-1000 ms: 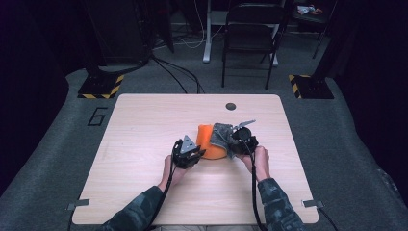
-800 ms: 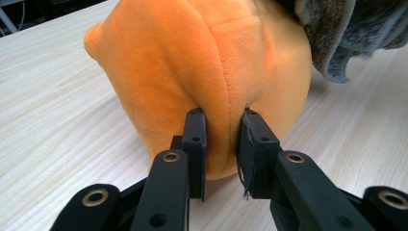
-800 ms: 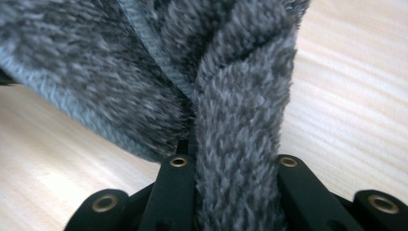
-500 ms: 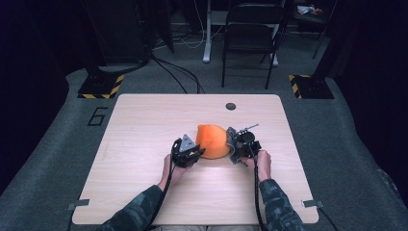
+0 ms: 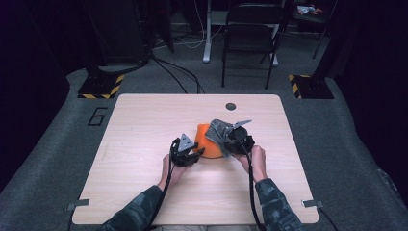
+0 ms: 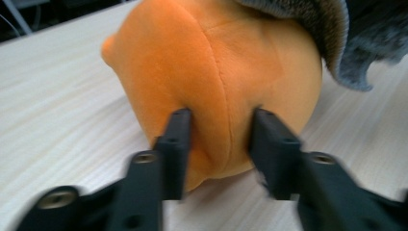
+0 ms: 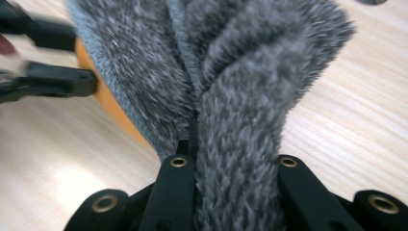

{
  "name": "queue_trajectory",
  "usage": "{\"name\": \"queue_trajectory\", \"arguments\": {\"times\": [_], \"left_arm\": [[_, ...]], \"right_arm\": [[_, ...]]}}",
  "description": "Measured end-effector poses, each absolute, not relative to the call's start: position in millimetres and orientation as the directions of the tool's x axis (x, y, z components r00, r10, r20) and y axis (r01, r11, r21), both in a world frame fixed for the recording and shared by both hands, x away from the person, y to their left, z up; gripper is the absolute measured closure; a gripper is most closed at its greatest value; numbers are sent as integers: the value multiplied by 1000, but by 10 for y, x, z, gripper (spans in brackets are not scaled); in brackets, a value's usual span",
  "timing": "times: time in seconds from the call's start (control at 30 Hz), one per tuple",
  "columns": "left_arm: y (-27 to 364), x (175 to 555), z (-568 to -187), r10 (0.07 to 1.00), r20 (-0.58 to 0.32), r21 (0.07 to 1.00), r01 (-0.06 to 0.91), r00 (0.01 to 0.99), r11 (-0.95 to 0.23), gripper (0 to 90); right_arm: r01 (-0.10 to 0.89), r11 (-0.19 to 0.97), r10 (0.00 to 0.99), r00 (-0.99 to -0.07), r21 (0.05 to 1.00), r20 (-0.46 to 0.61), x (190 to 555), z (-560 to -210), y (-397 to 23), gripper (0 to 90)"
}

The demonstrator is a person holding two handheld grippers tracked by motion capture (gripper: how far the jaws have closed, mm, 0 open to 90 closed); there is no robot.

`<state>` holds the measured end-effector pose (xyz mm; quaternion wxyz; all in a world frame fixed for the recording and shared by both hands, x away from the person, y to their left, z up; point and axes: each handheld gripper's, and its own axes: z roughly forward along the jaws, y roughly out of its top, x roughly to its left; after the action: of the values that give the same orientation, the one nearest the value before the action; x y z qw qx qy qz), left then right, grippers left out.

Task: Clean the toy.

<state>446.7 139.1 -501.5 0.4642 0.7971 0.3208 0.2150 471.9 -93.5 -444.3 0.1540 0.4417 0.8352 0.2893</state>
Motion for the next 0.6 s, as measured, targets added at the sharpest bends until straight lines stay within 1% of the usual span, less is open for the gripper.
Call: {"name": "queue_trajectory", "arguments": {"times": [0.07,0.13,0.2,0.23,0.37,0.4,0.5,0.6], "left_arm": [[1388,4446,-5038,718,72,869,310,692,-386,442],[1370,4452,-5081,724,68,861,326,686,-390,415],[1350,4465,-5115,726,74,863,321,684,-391,432],[1343,4471,-5122,728,73,866,319,682,-386,458],[1332,4461,-5151,723,75,865,315,687,-389,676],[1336,4460,-5145,721,72,866,315,689,-387,710],[1354,4454,-5101,717,59,876,309,695,-371,778],[1362,4445,-5012,703,14,889,313,711,-334,803]], "right_arm": [[658,418,837,-548,626,17,4744,-4458,-977,784],[662,412,842,-540,626,17,4752,-4471,-1008,784],[664,407,841,-541,627,27,4760,-4489,-1029,784],[667,399,844,-536,629,33,4762,-4495,-1032,785],[664,401,839,-543,631,39,4765,-4495,-1040,784],[665,400,840,-541,630,38,4764,-4491,-1037,784],[654,397,842,-538,644,27,4744,-4445,-1034,784],[628,399,841,-541,668,7,4693,-4286,-1031,784]]}}
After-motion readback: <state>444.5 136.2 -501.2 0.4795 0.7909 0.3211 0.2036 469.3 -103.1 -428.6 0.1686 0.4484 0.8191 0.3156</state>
